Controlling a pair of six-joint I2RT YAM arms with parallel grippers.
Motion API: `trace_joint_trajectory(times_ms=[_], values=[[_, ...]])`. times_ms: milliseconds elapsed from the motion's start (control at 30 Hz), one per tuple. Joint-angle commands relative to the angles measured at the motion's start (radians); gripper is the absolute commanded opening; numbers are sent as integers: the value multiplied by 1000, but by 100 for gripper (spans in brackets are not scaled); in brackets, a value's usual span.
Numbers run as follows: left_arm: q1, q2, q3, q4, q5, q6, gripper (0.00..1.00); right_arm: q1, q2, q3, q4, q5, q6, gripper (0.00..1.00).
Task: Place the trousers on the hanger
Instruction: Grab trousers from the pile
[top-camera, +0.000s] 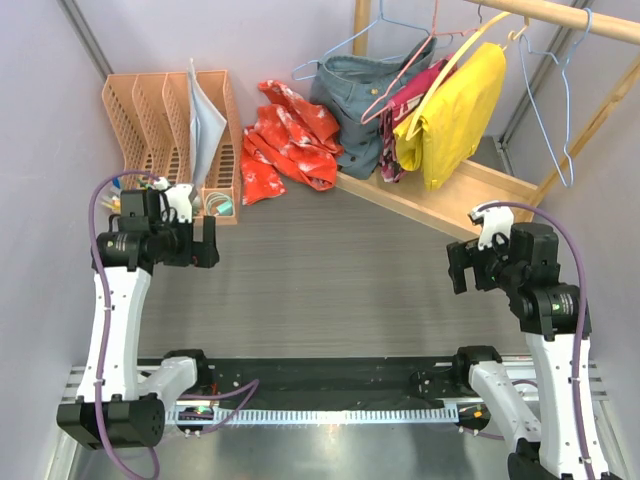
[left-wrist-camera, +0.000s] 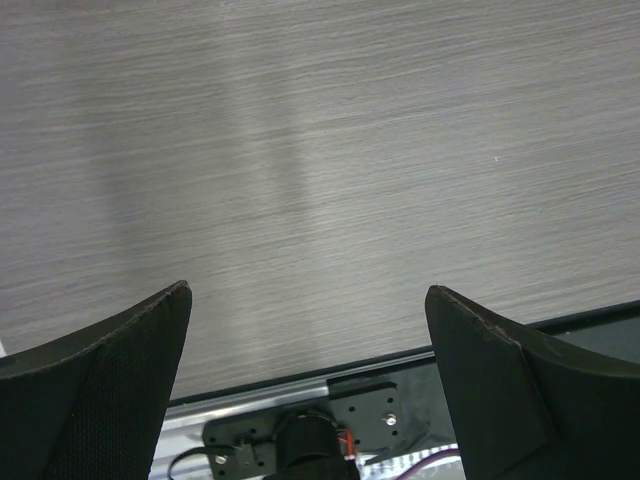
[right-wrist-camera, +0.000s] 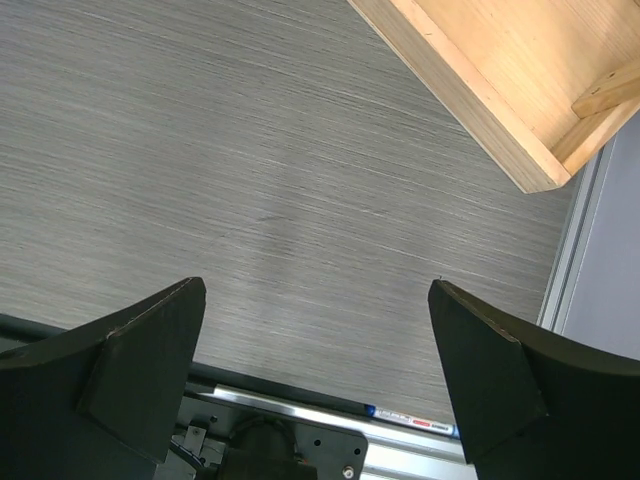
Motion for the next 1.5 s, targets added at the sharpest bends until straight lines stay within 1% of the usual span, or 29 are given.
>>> trace_joint_trajectory(times_ms=[0, 33, 100, 200, 267, 333, 367, 400, 433, 467, 500, 533, 600, 633, 667, 733, 767, 800, 833, 867, 900, 933, 1067, 1100, 1200, 1333, 1467], values=[[-5, 38, 52, 67, 27, 87, 100, 5, 23, 35, 39, -23, -23, 100], [-8, 56, 69, 78, 49, 125, 100, 5, 25, 38, 48, -33, -18, 100], [-35, 123, 133, 95, 53, 140, 100, 5, 28, 40, 62, -43, -1, 100], [-43, 200, 213, 167, 154, 213, 100, 5, 34, 37, 86, -91, 22, 99], [-88, 245, 268, 269, 192, 253, 100, 5, 45, 35, 99, -111, 40, 100], [-126, 337, 320, 337, 215, 268, 100, 5, 56, 37, 106, -115, 45, 100], [-134, 369, 378, 404, 279, 284, 100, 3, 59, 34, 108, -123, 43, 100], [-143, 412, 404, 441, 324, 291, 100, 5, 63, 30, 111, -125, 42, 100], [-148, 482, 432, 480, 364, 298, 100, 5, 77, 29, 113, -129, 42, 100], [-151, 525, 476, 582, 446, 311, 100, 5, 86, 32, 110, -134, 34, 100], [-152, 567, 500, 622, 486, 327, 100, 5, 94, 35, 108, -134, 31, 100], [-154, 655, 526, 673, 514, 340, 100, 3, 102, 35, 105, -132, 29, 100], [-174, 754, 654, 747, 513, 354, 100, 3, 115, 40, 105, -128, 19, 100], [-181, 879, 720, 750, 510, 365, 100, 1, 120, 43, 106, -125, 16, 100], [-193, 933, 853, 749, 513, 371, 100, 1, 134, 44, 106, -120, 14, 100], [-207, 1047, 975, 749, 498, 426, 100, -2, 146, 52, 103, -111, 13, 100], [-215, 1140, 1069, 750, 496, 460, 100, -3, 154, 55, 103, -109, 11, 100], [-229, 1177, 1107, 750, 493, 551, 100, -5, 166, 64, 100, -105, 8, 100], [-236, 1208, 1133, 777, 476, 590, 100, -5, 175, 67, 99, -105, 6, 100], [-244, 1261, 1153, 807, 464, 627, 100, -8, 181, 70, 99, -102, 3, 100], [-253, 1280, 1152, 848, 456, 646, 100, -9, 194, 75, 97, -97, 0, 100], [-258, 1305, 1153, 906, 452, 711, 100, -9, 198, 76, 94, -94, -4, 100], [-279, 1412, 1201, 1014, 415, 805, 100, -11, 215, 70, 88, -77, -23, 100], [-284, 1456, 1216, 1019, 407, 825, 100, -12, 217, 64, 87, -74, -24, 100], [-293, 1518, 1245, 1049, 392, 873, 100, -12, 221, 50, 87, -65, -32, 100], [-303, 1559, 1210, 1043, 387, 965, 100, -12, 229, 47, 85, -50, -41, 100], [-304, 1592, 1199, 1042, 360, 948, 100, -11, 234, 49, 83, -30, -49, 100]])
